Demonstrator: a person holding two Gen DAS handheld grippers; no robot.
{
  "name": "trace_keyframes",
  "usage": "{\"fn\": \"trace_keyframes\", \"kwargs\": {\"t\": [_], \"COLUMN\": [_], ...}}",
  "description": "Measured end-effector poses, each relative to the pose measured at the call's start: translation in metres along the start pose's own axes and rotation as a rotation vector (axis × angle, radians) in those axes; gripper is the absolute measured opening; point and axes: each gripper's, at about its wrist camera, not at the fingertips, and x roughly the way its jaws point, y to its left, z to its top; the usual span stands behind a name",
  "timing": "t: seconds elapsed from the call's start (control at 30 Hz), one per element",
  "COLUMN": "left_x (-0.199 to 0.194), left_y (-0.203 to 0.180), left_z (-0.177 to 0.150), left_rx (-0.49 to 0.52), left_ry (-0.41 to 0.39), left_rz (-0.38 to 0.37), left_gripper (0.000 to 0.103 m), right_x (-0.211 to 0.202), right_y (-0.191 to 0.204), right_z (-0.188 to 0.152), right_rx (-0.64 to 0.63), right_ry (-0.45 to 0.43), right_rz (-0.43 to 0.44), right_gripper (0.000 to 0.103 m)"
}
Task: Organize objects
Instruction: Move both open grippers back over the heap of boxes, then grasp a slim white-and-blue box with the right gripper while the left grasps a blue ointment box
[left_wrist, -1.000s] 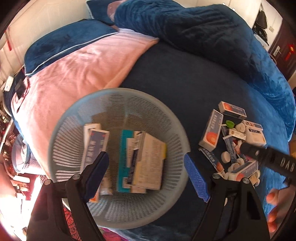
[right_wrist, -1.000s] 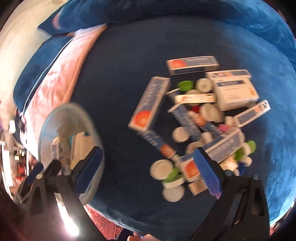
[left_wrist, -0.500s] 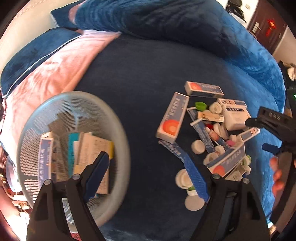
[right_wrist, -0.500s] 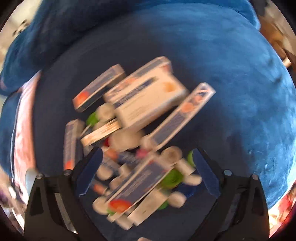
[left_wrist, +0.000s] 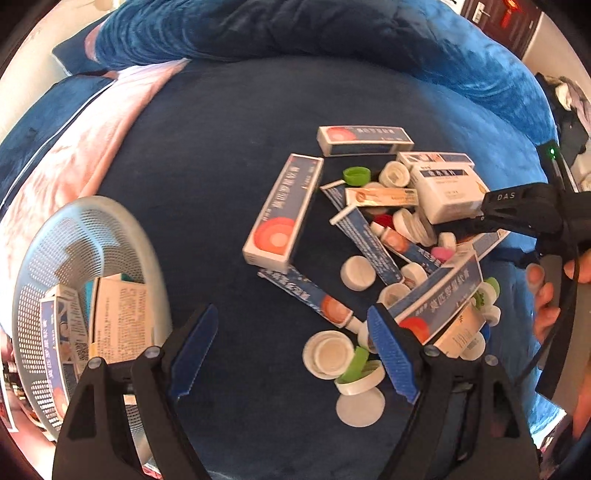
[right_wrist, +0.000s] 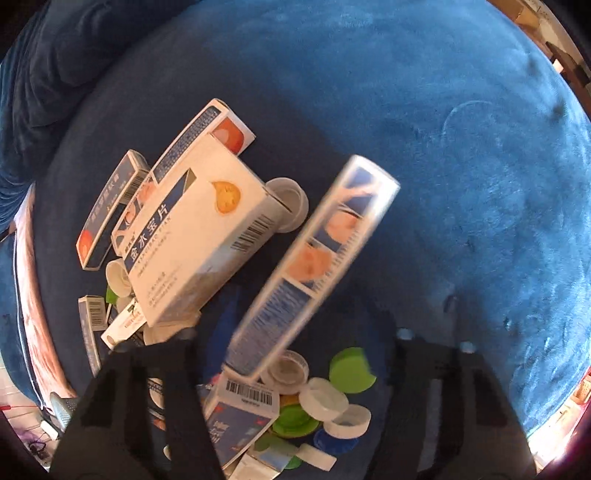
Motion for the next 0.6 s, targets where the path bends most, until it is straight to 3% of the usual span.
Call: {"fn": "trace_keyframes", "kwargs": {"t": [0.03,0.13,0.4,0.6], "left_x": [0.000,0.002,0.006,0.027], "left_y": [-0.003,-0.013,-0.055,-0.106], "left_z": [0.000,-0.001,0.002,0.009], "left_rx": [0.006,0.039,0.217,0.398], "left_ry": [0.001,0.003,0.012,0.056], "left_rz": [-0.003,-0.020,-0.073,-0.095], "left_gripper": [0.084,0.084,0.084,0.084], "right_x": [-0.002,-0.012,-0.043,-0.036], "right_y": [0.000,-0.003,-0.021,-0.037], "right_z": [0.000,-0.001,0.008,0.011], "right_rx": [-0.004,-0.014,-0.107,-0.100], "right_ry": [-0.006,-0.011,-0.019,0.021], "right_rz": [0.010,0.034,-0.014,-0.029], "right_gripper": [0.034,0.029,0.026,0.025]}}
